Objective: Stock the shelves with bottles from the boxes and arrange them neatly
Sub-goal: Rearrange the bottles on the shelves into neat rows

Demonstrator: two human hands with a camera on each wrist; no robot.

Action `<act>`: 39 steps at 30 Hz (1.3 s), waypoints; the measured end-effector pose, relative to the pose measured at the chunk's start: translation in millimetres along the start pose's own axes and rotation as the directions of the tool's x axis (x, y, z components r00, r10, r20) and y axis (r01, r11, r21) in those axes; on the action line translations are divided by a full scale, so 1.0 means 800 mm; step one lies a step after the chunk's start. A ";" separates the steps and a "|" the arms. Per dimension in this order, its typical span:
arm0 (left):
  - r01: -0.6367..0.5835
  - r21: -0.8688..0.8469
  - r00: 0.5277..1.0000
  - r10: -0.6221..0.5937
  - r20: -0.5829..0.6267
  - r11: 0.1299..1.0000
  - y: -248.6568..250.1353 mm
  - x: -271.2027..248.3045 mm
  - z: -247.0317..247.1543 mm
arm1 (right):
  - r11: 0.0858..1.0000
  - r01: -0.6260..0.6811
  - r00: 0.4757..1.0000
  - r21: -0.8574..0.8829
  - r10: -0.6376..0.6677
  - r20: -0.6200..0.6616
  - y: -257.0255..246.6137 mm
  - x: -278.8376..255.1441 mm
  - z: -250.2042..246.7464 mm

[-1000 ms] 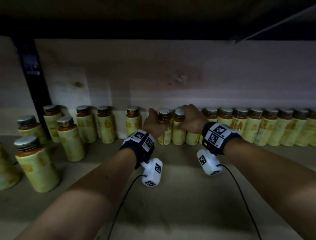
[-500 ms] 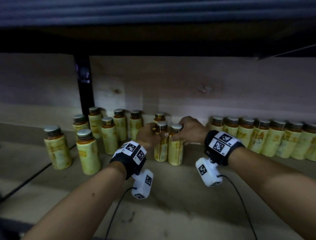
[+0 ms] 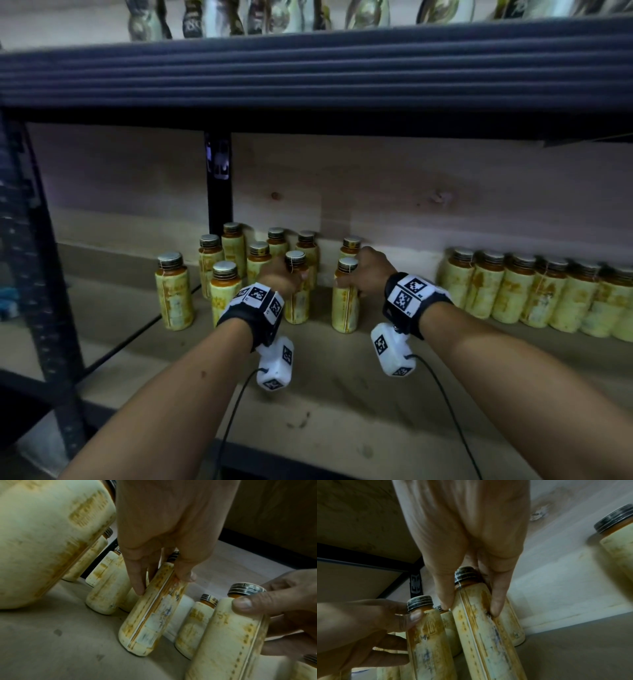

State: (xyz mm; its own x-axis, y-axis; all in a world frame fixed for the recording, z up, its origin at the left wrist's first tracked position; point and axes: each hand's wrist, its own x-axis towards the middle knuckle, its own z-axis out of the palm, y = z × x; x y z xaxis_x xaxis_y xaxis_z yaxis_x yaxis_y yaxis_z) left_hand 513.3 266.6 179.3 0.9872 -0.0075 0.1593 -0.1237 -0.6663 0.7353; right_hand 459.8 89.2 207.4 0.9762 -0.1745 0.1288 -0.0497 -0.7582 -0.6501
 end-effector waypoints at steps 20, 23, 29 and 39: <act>0.007 0.047 0.999 -0.009 0.035 0.999 0.008 -0.005 -0.008 | 0.995 0.022 0.987 -0.097 -0.037 -0.156 -0.023 -0.013 0.033; 0.019 0.068 0.999 -0.022 0.036 0.998 0.010 -0.004 -0.008 | 0.999 0.024 0.985 -0.026 -0.028 -0.169 -0.019 -0.016 0.035; 0.061 0.102 0.998 -0.063 0.016 0.993 0.007 -0.004 -0.002 | 0.999 0.007 0.983 -0.040 -0.015 -0.181 -0.020 -0.014 0.039; 0.007 0.019 1.000 -0.007 0.027 1.000 0.036 -0.014 -0.029 | 0.997 0.050 0.993 -0.065 -0.056 -0.106 -0.016 -0.010 0.006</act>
State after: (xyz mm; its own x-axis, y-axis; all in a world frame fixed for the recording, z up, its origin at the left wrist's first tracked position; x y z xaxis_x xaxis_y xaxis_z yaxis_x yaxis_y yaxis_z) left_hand 496.6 265.0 213.8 0.9905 -0.0228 0.1359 -0.1150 -0.6801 0.7240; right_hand 453.4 103.5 210.7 0.9497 -0.1969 0.2435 -0.0148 -0.8049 -0.5933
